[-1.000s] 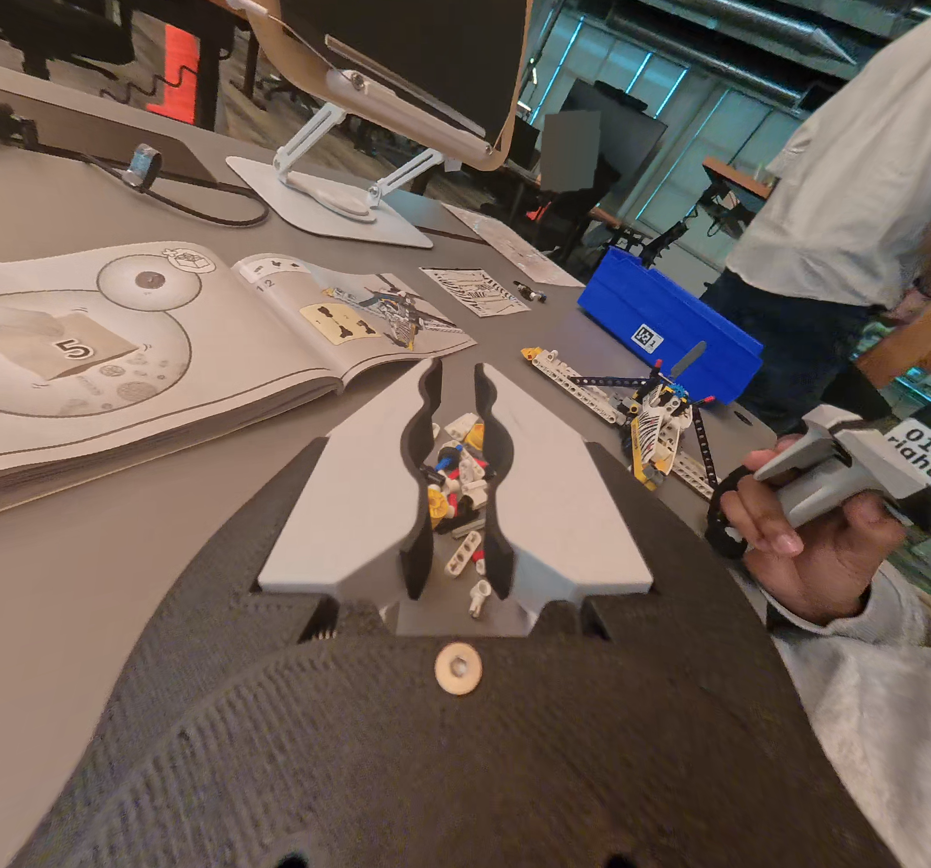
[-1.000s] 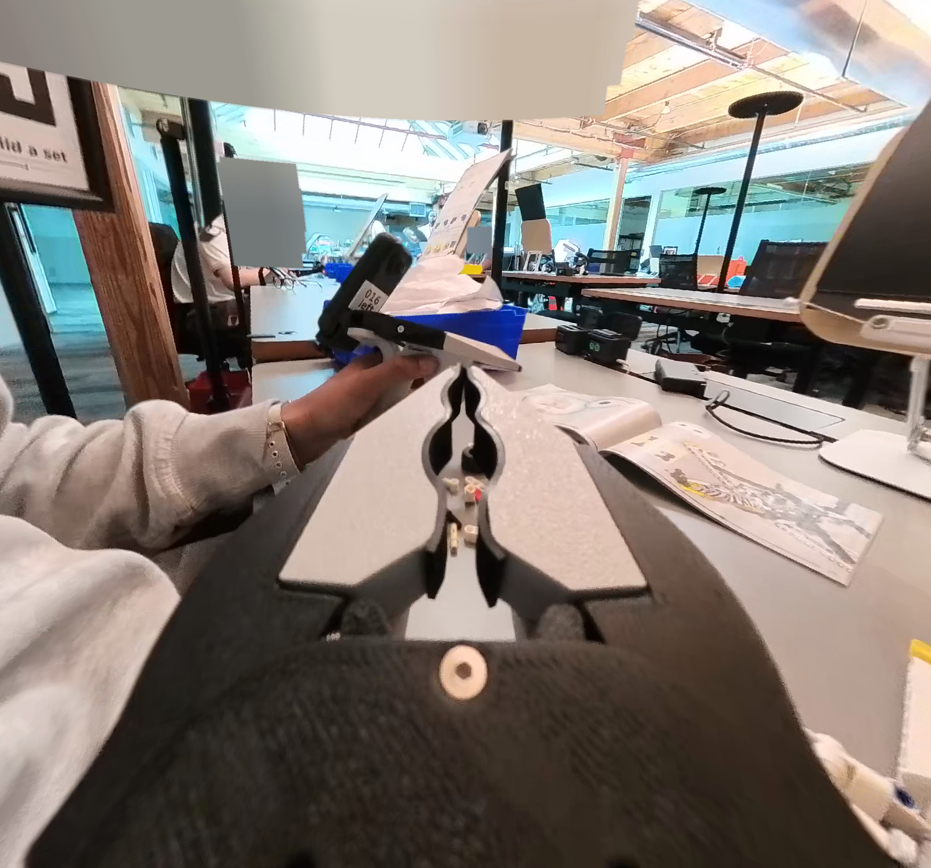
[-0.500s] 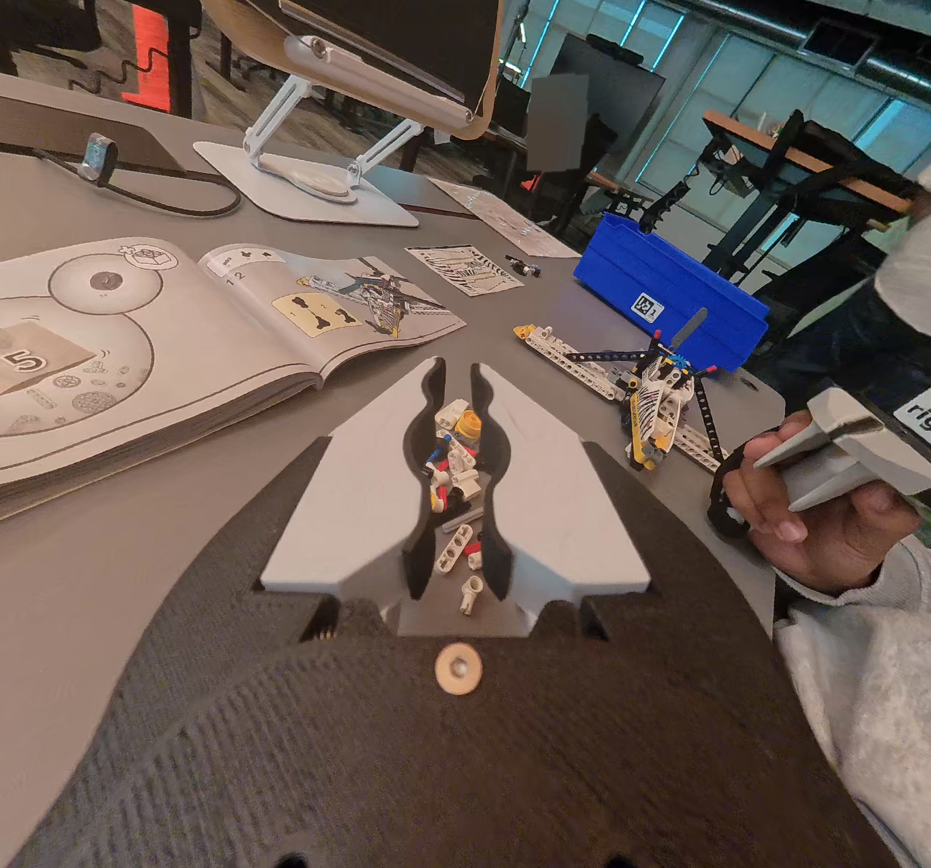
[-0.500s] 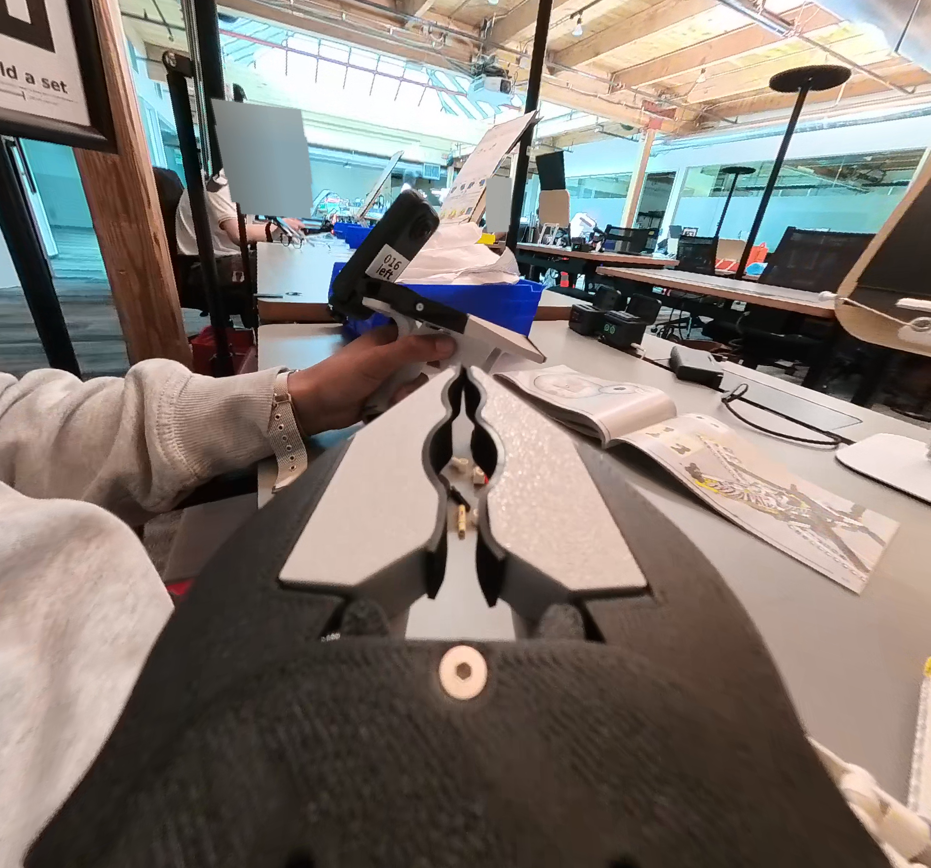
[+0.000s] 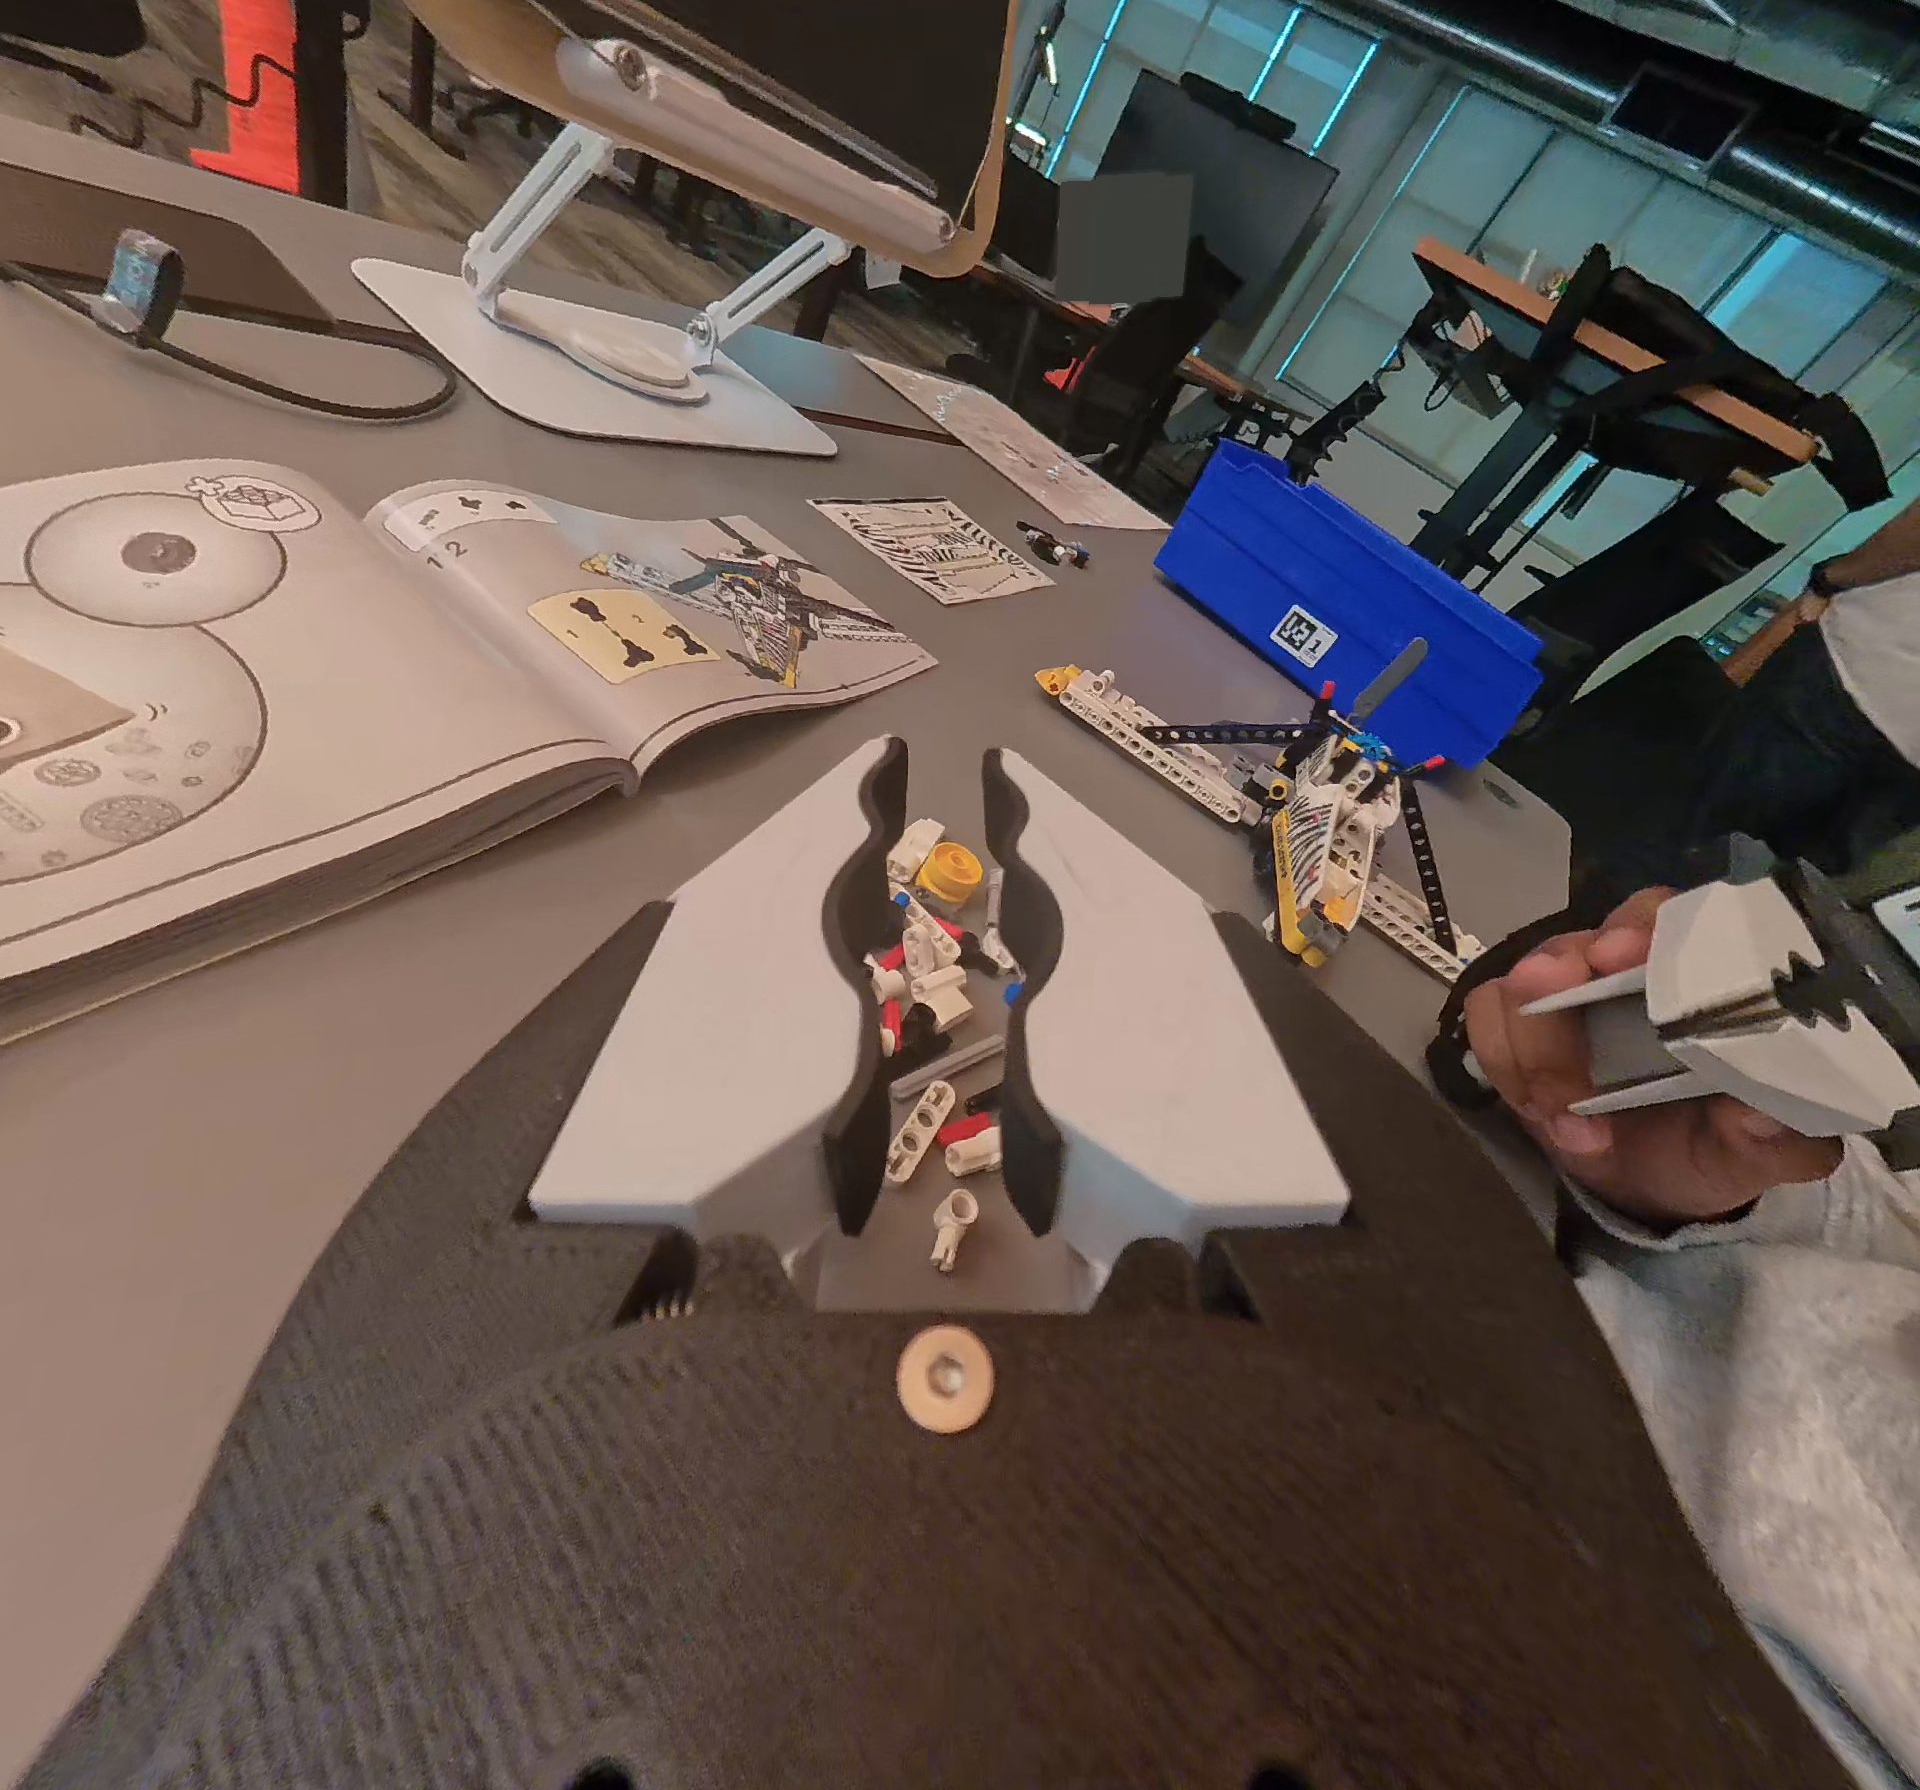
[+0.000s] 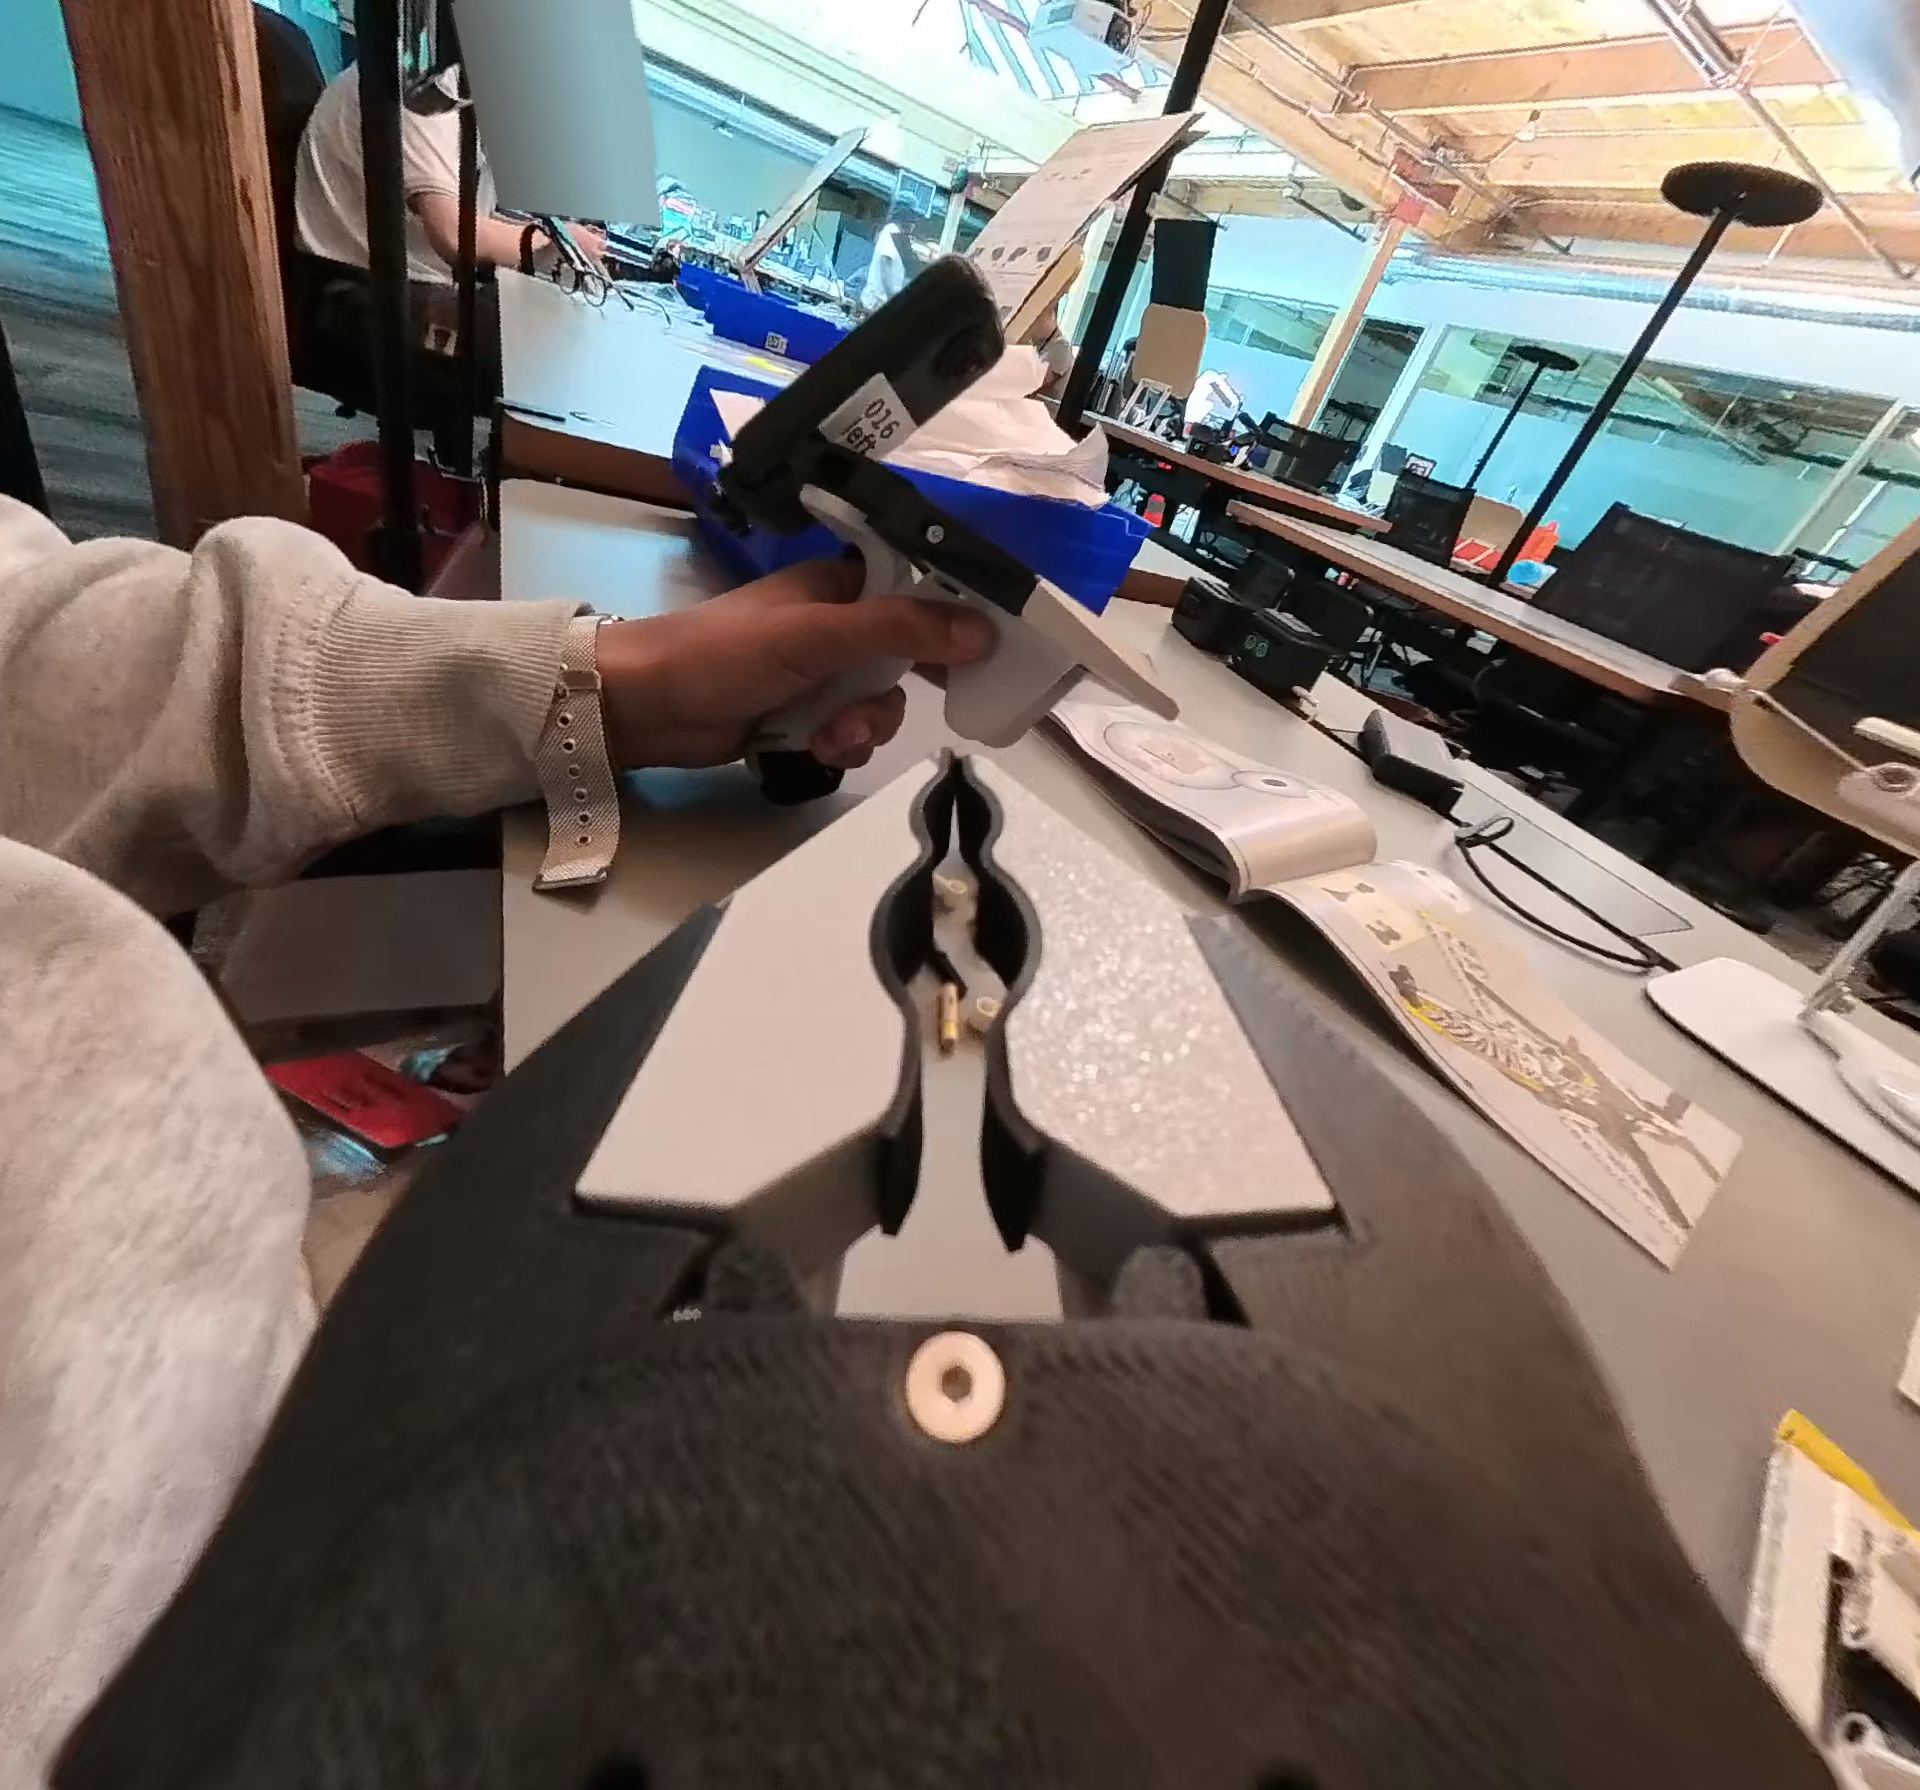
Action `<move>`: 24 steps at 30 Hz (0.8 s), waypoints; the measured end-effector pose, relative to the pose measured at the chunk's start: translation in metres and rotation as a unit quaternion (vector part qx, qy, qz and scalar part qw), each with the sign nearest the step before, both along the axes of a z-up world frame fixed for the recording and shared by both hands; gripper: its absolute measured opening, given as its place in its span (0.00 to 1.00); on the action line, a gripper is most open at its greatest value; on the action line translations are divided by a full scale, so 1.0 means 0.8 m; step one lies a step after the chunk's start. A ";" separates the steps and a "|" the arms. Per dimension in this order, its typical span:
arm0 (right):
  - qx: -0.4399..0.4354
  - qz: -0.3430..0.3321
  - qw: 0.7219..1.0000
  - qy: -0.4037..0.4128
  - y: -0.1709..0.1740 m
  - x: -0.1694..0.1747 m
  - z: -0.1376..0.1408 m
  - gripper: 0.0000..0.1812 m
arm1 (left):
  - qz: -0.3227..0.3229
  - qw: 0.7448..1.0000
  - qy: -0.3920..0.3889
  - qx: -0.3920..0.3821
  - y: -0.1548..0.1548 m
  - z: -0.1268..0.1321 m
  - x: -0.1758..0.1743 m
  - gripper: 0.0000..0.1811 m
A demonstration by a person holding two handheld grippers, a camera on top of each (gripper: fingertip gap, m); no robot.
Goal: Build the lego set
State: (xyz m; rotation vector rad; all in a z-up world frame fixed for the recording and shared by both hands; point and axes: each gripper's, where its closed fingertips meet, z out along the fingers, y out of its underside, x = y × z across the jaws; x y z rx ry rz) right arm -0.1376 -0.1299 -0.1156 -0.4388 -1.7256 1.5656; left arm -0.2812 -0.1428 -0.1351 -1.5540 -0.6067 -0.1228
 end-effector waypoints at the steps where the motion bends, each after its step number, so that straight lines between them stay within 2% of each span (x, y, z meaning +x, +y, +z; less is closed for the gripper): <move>1: -0.003 0.003 1.000 -0.004 0.000 0.000 -0.001 0.00 | -0.002 1.000 -0.004 0.000 0.001 -0.001 0.000 0.07; 6: -0.043 0.016 0.999 -0.030 0.006 -0.003 0.003 0.00 | -0.008 1.000 -0.015 -0.004 0.005 -0.006 0.000 0.09; 7: -0.049 0.014 0.998 -0.035 0.008 -0.005 0.003 0.00 | 0.003 1.000 -0.015 -0.009 0.004 -0.007 -0.004 0.13; 8: -0.053 0.012 0.998 -0.040 0.009 -0.007 0.003 0.00 | 0.029 0.999 -0.012 -0.017 0.001 -0.008 -0.013 0.24; 9: -0.055 0.010 0.998 -0.043 0.010 -0.010 0.003 0.00 | 0.061 0.998 0.004 -0.023 -0.004 -0.006 -0.024 0.31; 11: -0.049 0.005 0.998 -0.047 0.009 -0.014 0.000 0.00 | 0.114 0.992 0.050 -0.019 -0.011 0.010 -0.042 0.35; 12: -0.043 0.005 0.998 -0.047 0.008 -0.015 -0.001 0.00 | 0.119 0.990 0.065 -0.021 -0.009 0.018 -0.047 0.35; 14: -0.032 0.010 0.998 -0.044 0.004 -0.013 -0.002 0.00 | 0.098 0.990 0.081 -0.062 0.008 0.020 -0.056 0.35; 15: -0.028 0.014 0.999 -0.042 0.002 -0.012 -0.002 0.00 | 0.085 0.987 0.087 -0.107 0.018 0.009 -0.064 0.36; 17: -0.027 0.017 0.999 -0.044 -0.001 -0.011 -0.002 0.00 | 0.039 0.970 0.091 -0.224 0.035 -0.029 -0.077 0.36; 19: -0.030 0.013 0.998 -0.046 0.002 -0.012 -0.003 0.00 | 0.003 0.952 0.087 -0.294 0.046 -0.064 -0.086 0.37; 21: -0.040 0.013 0.998 -0.042 0.005 -0.010 0.001 0.00 | -0.013 0.946 0.073 -0.317 0.055 -0.079 -0.093 0.39; 24: -0.045 0.012 0.998 -0.043 0.007 -0.011 0.002 0.00 | -0.039 0.953 0.037 -0.299 0.067 -0.086 -0.089 0.39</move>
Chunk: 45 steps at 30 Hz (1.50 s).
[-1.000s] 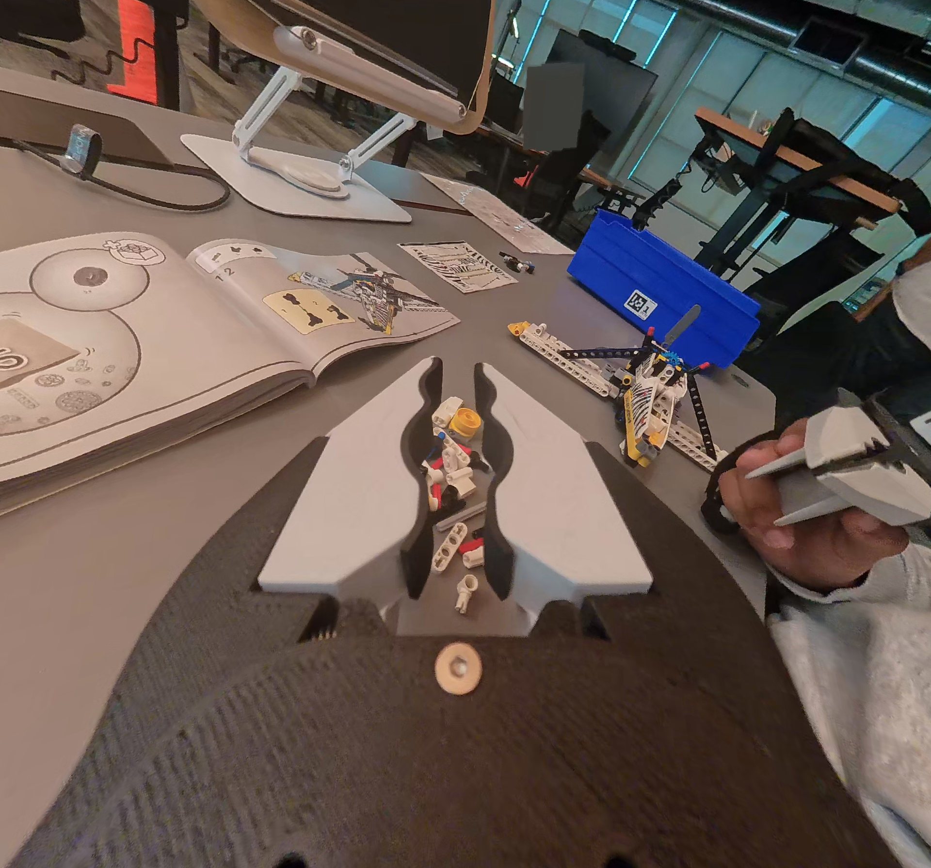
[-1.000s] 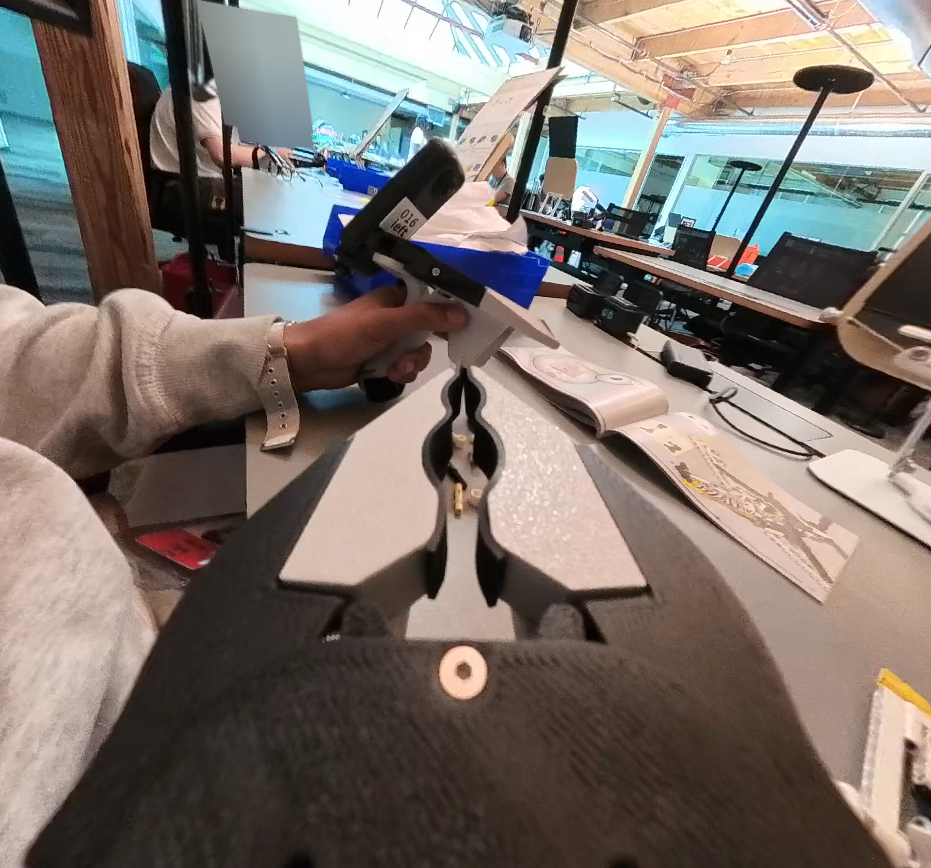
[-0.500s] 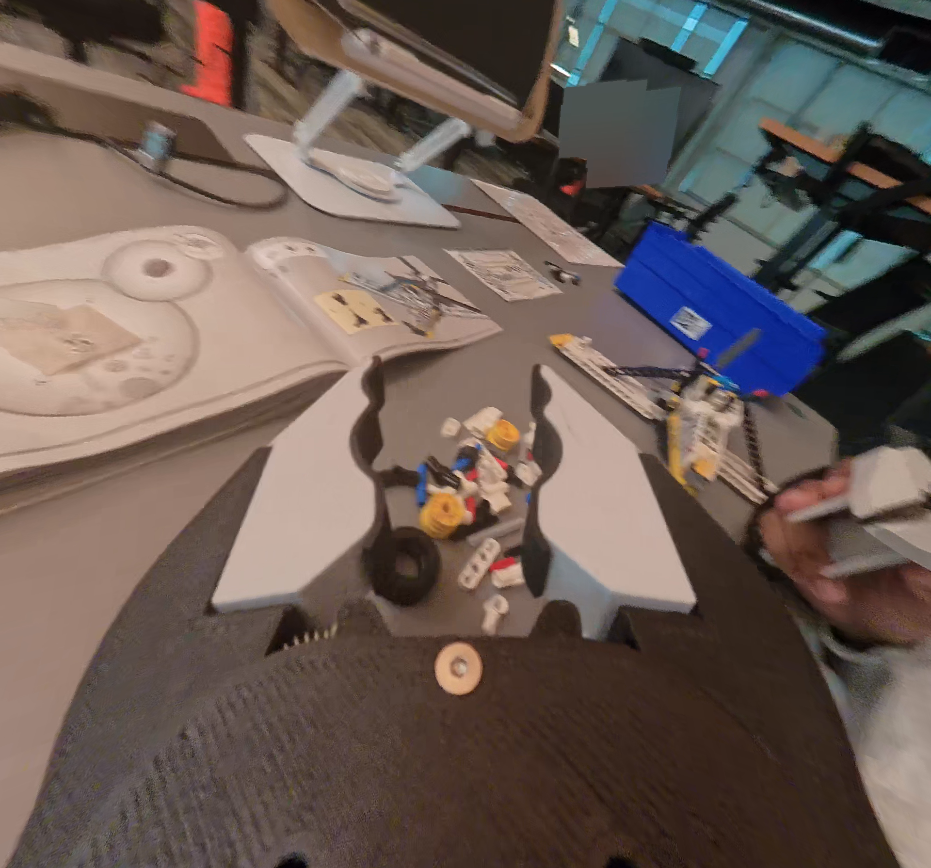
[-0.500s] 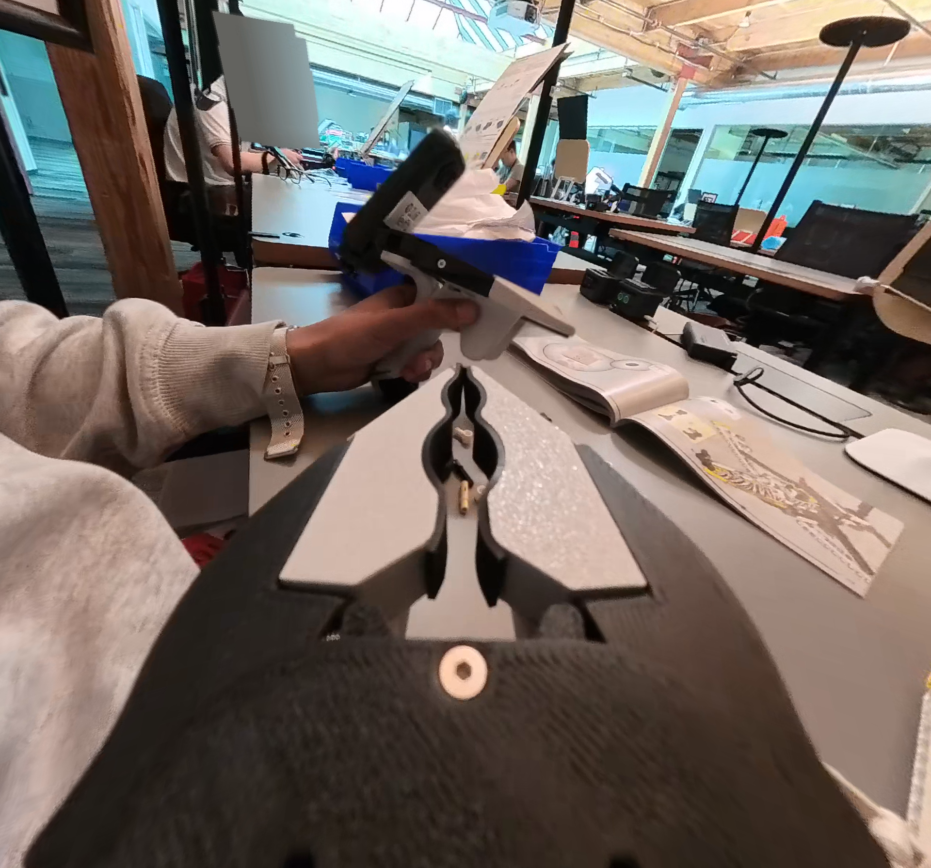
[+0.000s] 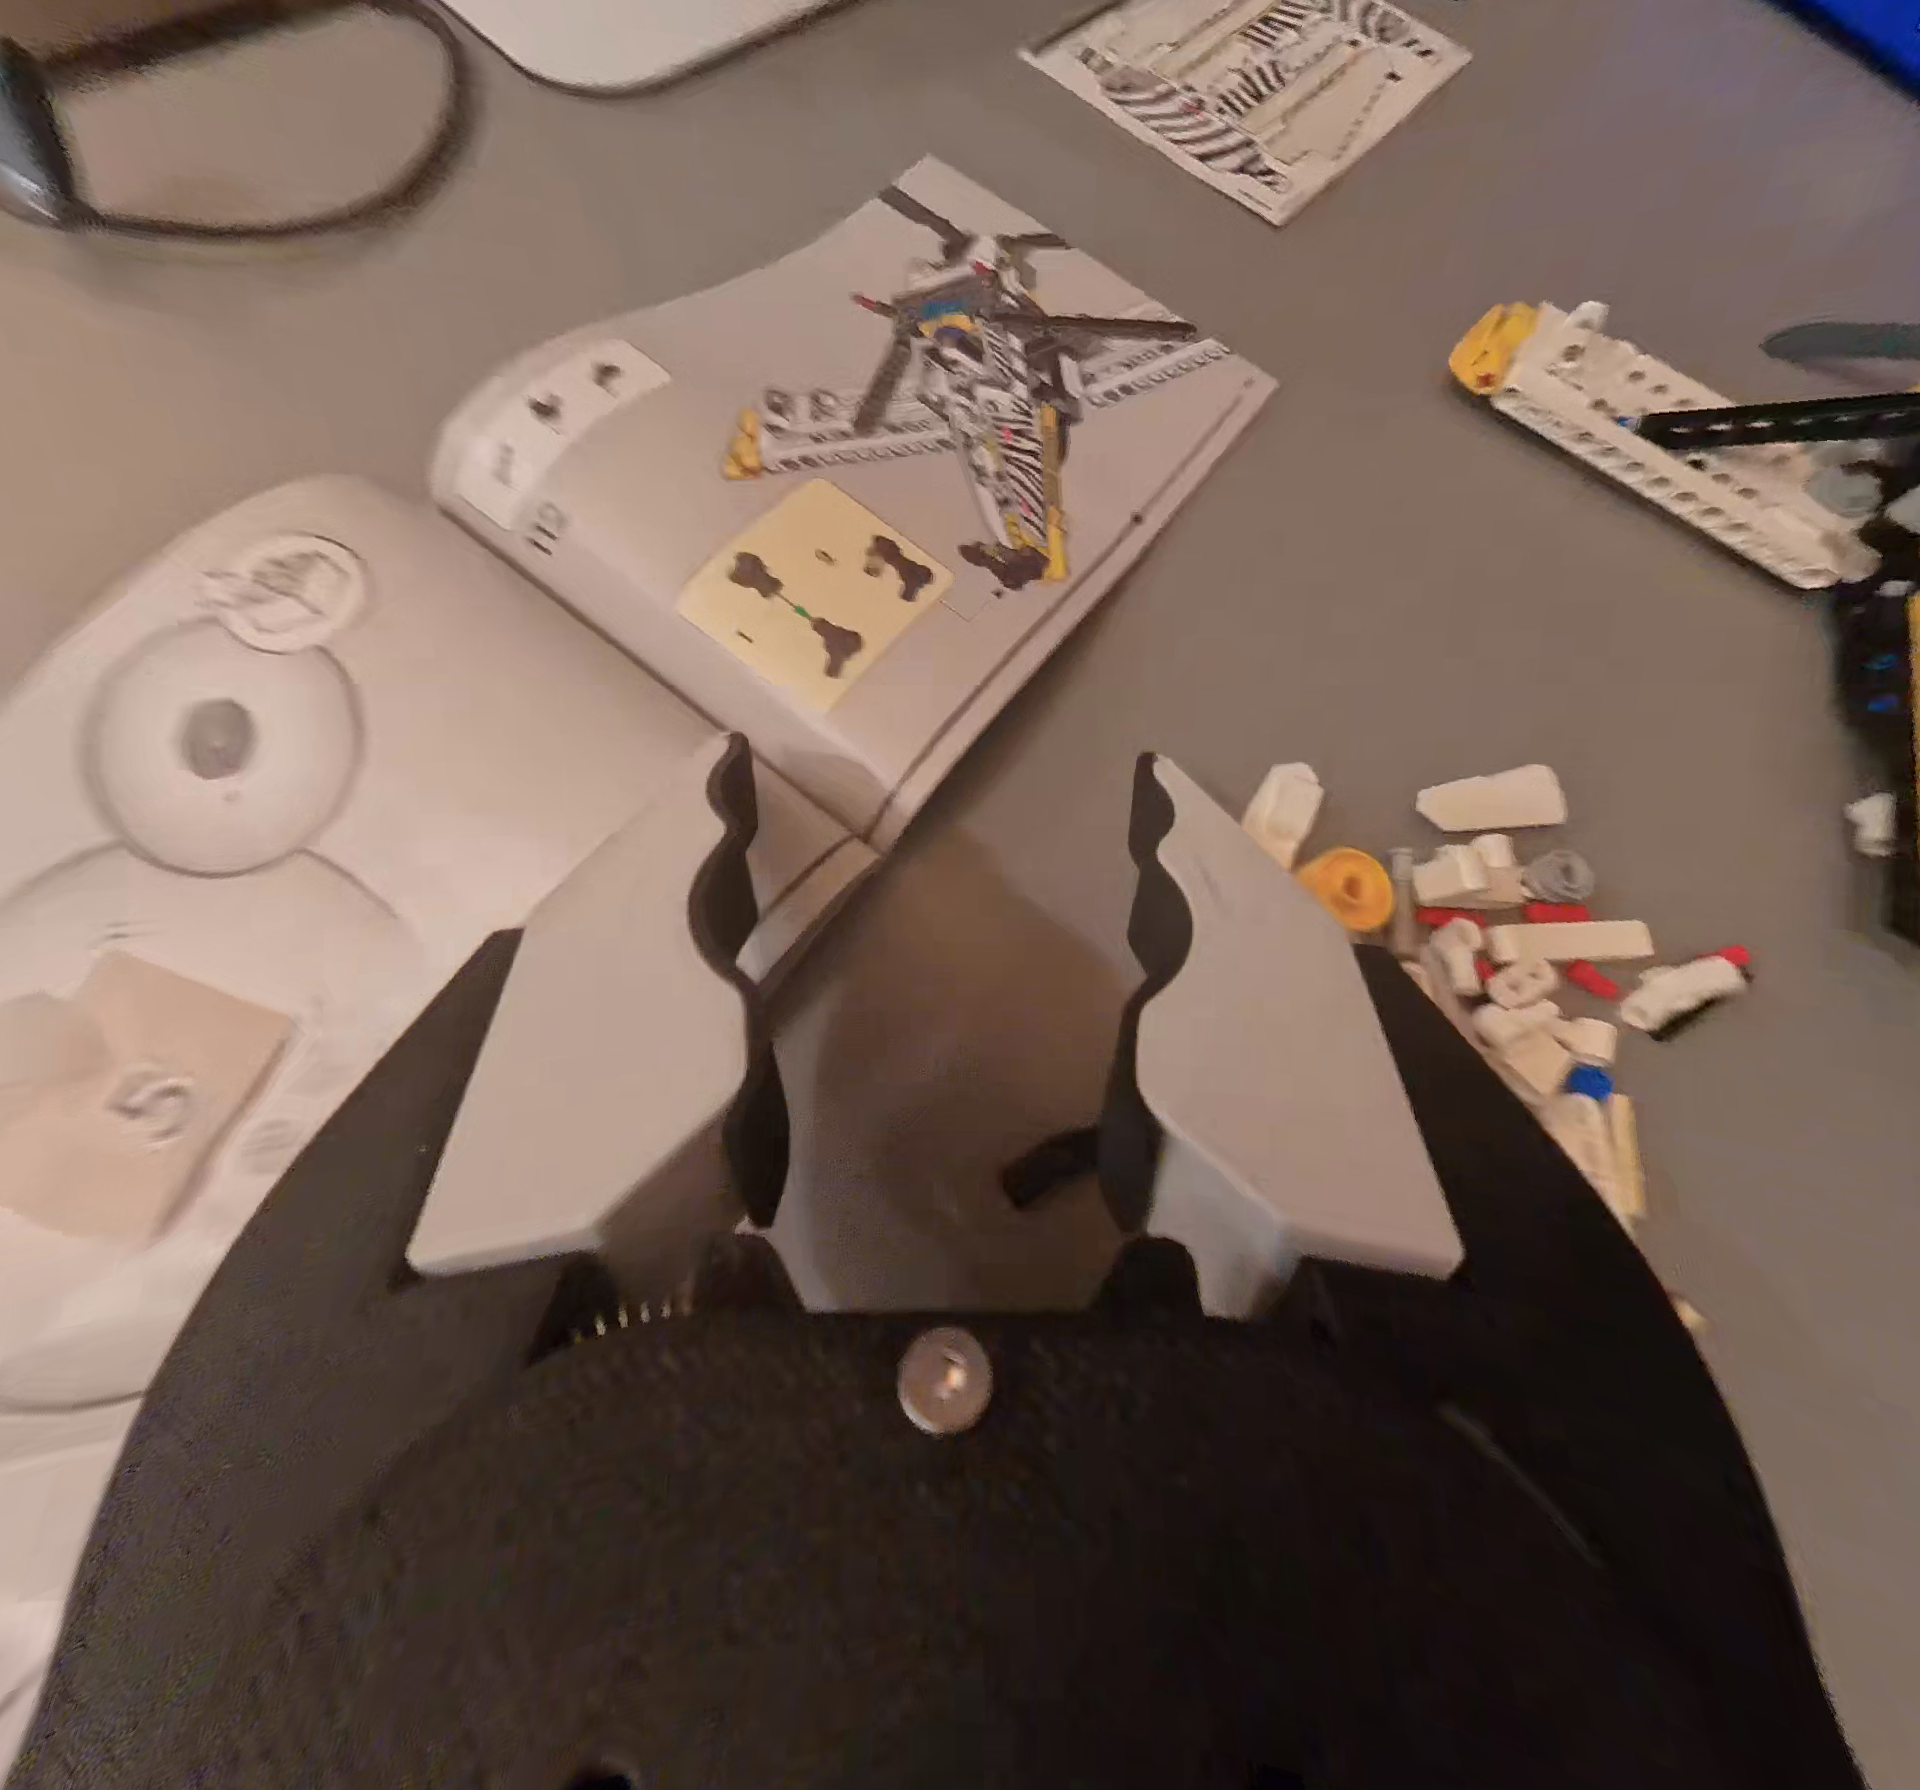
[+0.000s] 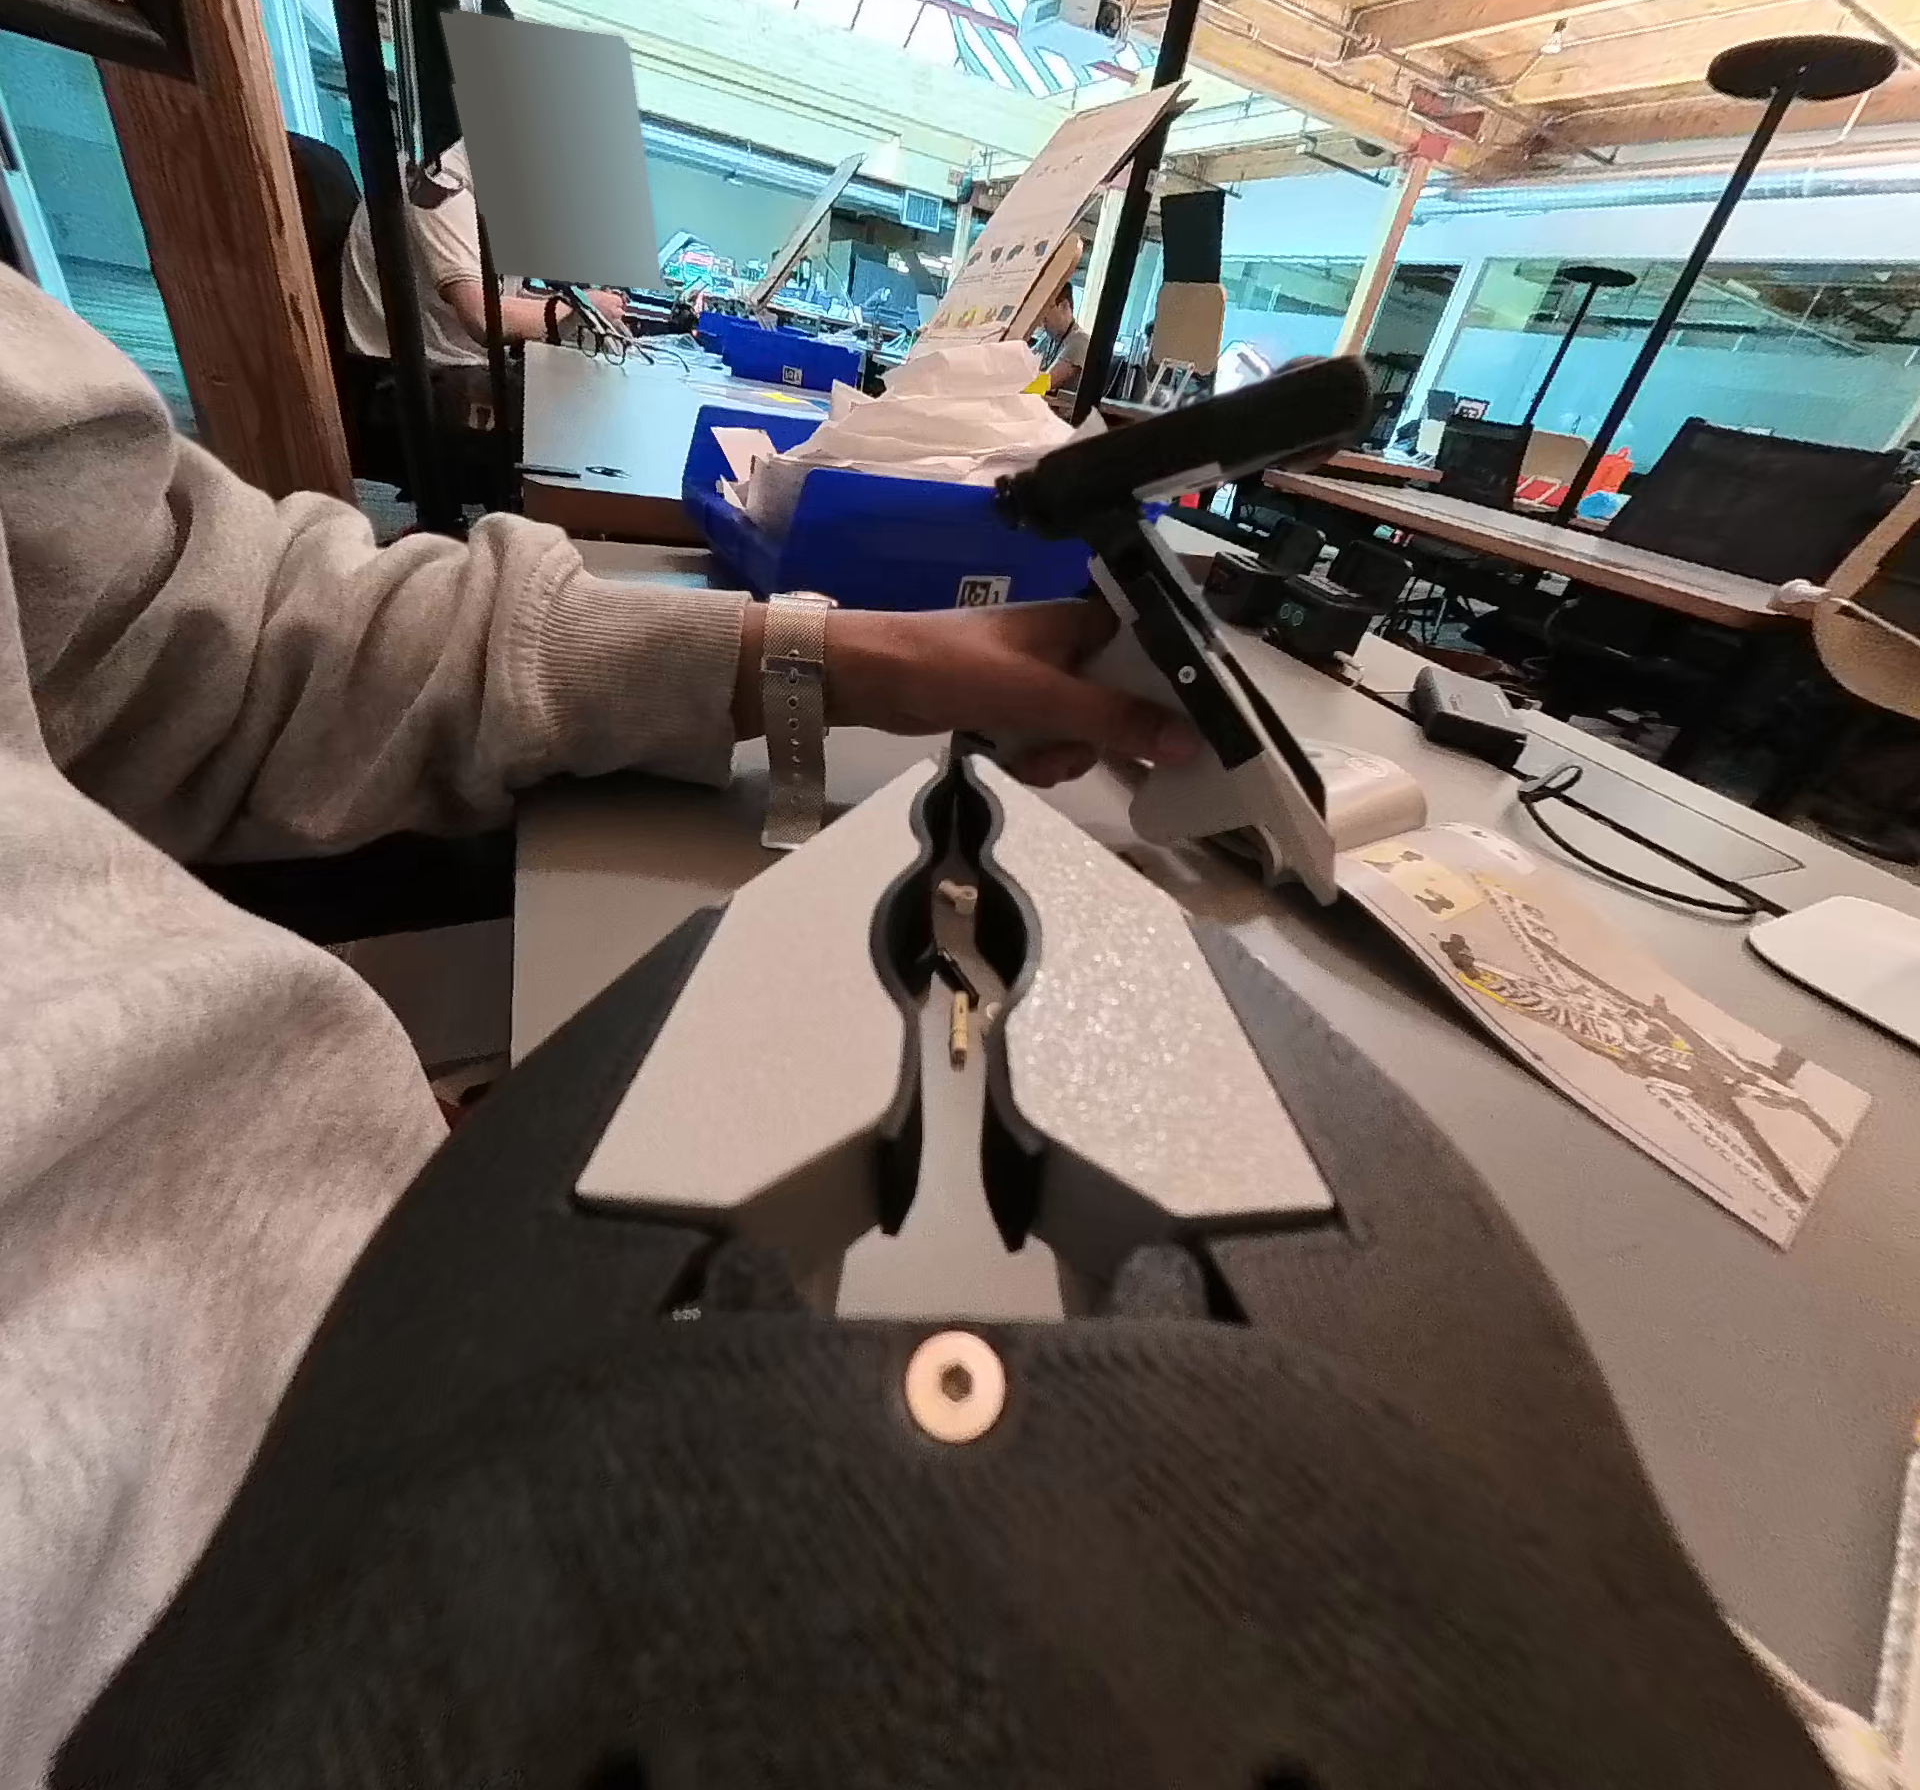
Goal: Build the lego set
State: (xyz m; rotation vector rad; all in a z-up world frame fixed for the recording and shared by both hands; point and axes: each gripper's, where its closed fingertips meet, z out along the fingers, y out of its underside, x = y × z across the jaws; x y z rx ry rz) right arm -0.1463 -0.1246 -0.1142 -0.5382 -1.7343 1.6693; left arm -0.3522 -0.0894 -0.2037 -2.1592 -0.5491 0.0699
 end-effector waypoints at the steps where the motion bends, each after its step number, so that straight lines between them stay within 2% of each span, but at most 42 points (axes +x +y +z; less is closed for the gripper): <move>1: 0.003 0.000 1.000 -0.002 -0.001 -0.001 -0.001 0.00 | -0.010 1.000 -0.028 0.003 0.001 -0.006 0.008 0.38; 4: 0.009 0.001 1.000 0.000 -0.002 0.001 -0.002 0.00 | -0.010 0.997 -0.069 0.042 0.004 -0.003 0.016 0.35; 7: 0.011 0.000 1.000 0.006 -0.002 0.003 -0.002 0.00 | -0.019 0.993 -0.086 0.076 0.006 0.006 0.026 0.27; 12: 0.014 -0.002 1.000 0.007 -0.003 0.003 -0.002 0.00 | -0.019 0.995 -0.066 0.077 0.004 0.009 0.030 0.27; 21: 0.015 0.001 1.000 0.007 -0.004 0.004 -0.002 0.00 | 0.001 0.988 -0.031 0.149 -0.019 0.054 0.020 0.25; 26: 0.007 0.004 1.000 -0.001 -0.003 0.002 -0.003 0.00 | 0.006 0.981 -0.054 0.187 -0.028 0.063 0.014 0.24; 45: -0.024 0.015 1.000 -0.010 0.006 0.002 0.002 0.00 | 0.001 0.980 -0.050 0.190 -0.033 0.065 0.013 0.26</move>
